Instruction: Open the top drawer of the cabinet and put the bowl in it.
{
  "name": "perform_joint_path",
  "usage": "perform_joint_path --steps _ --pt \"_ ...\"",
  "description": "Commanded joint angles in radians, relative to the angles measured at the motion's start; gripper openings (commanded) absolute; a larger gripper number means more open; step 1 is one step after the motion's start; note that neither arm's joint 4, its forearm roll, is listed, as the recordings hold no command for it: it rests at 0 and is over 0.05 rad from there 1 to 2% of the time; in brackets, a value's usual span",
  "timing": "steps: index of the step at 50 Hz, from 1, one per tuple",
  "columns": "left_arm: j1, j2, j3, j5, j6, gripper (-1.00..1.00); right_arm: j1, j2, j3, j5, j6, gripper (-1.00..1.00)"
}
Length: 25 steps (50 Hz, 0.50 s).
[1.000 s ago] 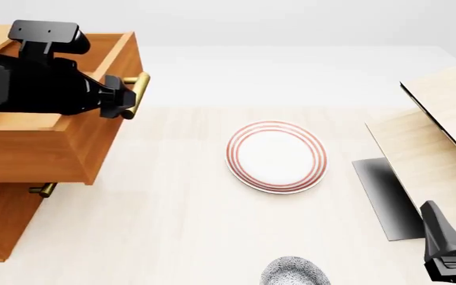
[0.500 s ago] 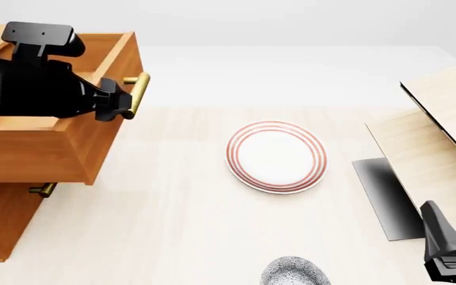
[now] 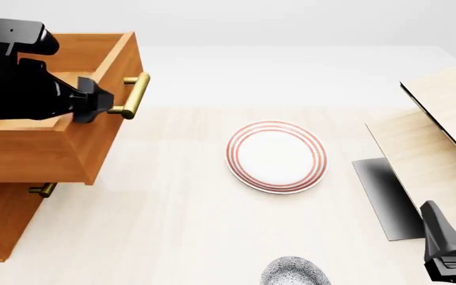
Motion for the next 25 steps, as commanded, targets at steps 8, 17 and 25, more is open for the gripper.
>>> perform_joint_path --steps 8,17,25 --pt "-0.004 -0.05 -0.02 0.033 0.015 1.0 -0.001 -0.001 0.001 0.001 0.0 1.0" --pt "-0.009 -0.078 -0.029 0.054 0.032 1.0 0.0 -0.001 0.001 0.001 0.0 1.0" --pt "-0.03 -0.1 -0.051 0.07 0.06 1.0 -0.001 -0.001 0.001 0.001 0.0 1.0"
